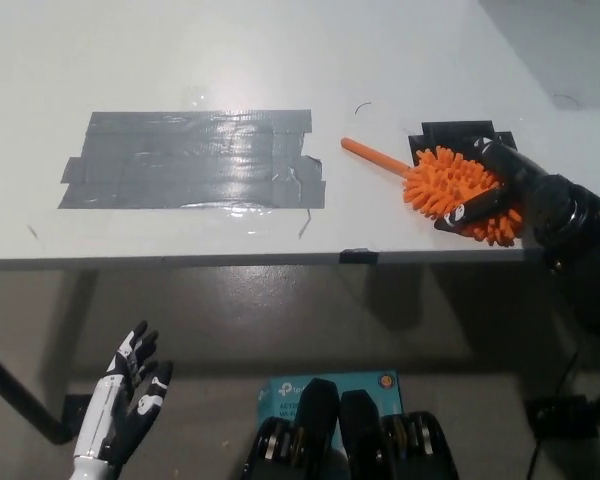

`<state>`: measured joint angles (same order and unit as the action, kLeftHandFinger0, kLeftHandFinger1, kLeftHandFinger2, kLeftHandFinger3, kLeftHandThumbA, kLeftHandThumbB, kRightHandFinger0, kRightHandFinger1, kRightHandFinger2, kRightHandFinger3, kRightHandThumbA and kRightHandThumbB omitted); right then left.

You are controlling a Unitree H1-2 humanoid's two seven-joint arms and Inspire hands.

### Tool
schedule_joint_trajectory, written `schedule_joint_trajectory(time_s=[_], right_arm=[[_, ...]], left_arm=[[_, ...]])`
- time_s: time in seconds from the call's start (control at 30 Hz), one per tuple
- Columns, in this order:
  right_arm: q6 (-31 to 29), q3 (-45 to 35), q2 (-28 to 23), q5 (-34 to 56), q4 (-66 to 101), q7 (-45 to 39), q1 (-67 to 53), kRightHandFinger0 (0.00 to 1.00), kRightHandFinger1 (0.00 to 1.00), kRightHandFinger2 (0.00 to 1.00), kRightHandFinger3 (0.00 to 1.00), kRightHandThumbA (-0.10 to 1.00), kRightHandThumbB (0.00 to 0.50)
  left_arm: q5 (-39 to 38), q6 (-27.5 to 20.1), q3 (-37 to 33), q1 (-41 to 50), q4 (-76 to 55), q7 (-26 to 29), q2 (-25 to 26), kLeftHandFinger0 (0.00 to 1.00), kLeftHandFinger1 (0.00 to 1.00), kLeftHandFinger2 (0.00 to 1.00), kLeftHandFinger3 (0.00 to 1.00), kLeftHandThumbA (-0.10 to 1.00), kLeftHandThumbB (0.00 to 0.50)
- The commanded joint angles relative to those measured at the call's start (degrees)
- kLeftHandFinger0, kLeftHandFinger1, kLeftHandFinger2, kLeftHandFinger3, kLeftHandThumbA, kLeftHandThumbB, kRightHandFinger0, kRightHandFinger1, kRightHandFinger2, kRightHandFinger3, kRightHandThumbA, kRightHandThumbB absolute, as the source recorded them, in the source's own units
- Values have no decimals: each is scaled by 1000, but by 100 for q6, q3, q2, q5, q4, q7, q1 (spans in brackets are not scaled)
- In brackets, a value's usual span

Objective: An orange duster is kept infront of the robot in the middle of the table and the robot extends its right arm to grab the duster, picks it up and hands it to a person

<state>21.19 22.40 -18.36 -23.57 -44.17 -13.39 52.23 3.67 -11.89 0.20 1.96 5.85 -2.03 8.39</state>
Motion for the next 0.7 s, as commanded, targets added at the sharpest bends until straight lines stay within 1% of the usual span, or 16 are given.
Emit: schedule_joint_trajectory(time_s=[0.0,0.03,0.07,0.13,0.17,0.2,0.23,0.27,0.3,0.33,0.37,0.43,0.47,0.53,0.57,0.67], right_arm=[[-116,392,58,-317,-407,-319,206,1000,1000,1000,1000,1000,470],[-94,438,62,-316,-468,-373,239,1000,1000,1000,1000,1000,465],[-31,453,73,-272,-535,-478,283,1000,1000,1000,1000,1000,421],[103,383,115,-170,-655,-514,355,1000,1000,1000,1000,845,373],[99,241,171,-87,-785,-301,373,1000,1000,1000,1000,467,322],[-23,235,186,-144,-843,-74,336,934,1000,1000,1000,24,233],[-110,328,174,-267,-851,7,304,905,988,1000,964,-75,250],[-129,374,168,-319,-871,13,292,847,946,962,850,-95,229],[-111,422,149,-377,-810,-3,244,712,834,863,805,-100,186],[-238,441,141,-389,-865,7,212,713,844,868,720,-100,164],[-354,468,128,-403,-900,9,186,712,848,859,701,-100,160],[-500,470,105,-412,-906,39,150,622,773,759,502,-100,129],[-527,452,96,-402,-894,41,142,583,746,732,480,-100,125],[-527,417,80,-389,-820,27,120,612,752,725,500,-100,122],[-587,390,81,-380,-849,76,127,446,606,619,422,-100,123],[-657,363,94,-380,-895,142,137,553,733,722,451,-100,127]], left_arm=[[50,-213,1,-74,-25,-35,107,982,1000,1000,1000,653,224],[47,-215,3,-75,-21,-34,104,983,1000,1000,1000,650,224],[50,-188,5,-76,-32,-30,101,985,1000,1000,1000,643,231],[51,-133,12,-99,-64,-33,107,991,1000,1000,1000,640,238],[45,-142,14,-111,-65,-35,106,993,1000,1000,1000,634,231],[56,-167,16,-128,-61,-26,105,988,1000,1000,1000,625,220],[70,-201,17,-139,-49,-18,107,987,1000,1000,1000,623,219],[76,-177,16,-149,-66,-18,105,986,1000,1000,1000,621,219],[81,-151,14,-168,-90,-20,104,984,1000,1000,1000,619,217],[88,-145,17,-169,-97,-14,101,986,1000,1000,1000,614,216],[81,-140,22,-168,-101,-10,94,984,1000,1000,1000,614,215],[46,-157,29,-187,-67,-20,88,967,1000,1000,1000,604,213],[40,-160,29,-203,-58,-25,90,960,1000,1000,1000,598,208],[32,-186,29,-219,-29,-26,88,946,1000,1000,1000,591,207],[54,-140,29,-218,-52,-15,87,945,1000,1000,1000,591,205],[26,-91,36,-206,-80,-29,87,946,1000,1000,1000,589,201]])
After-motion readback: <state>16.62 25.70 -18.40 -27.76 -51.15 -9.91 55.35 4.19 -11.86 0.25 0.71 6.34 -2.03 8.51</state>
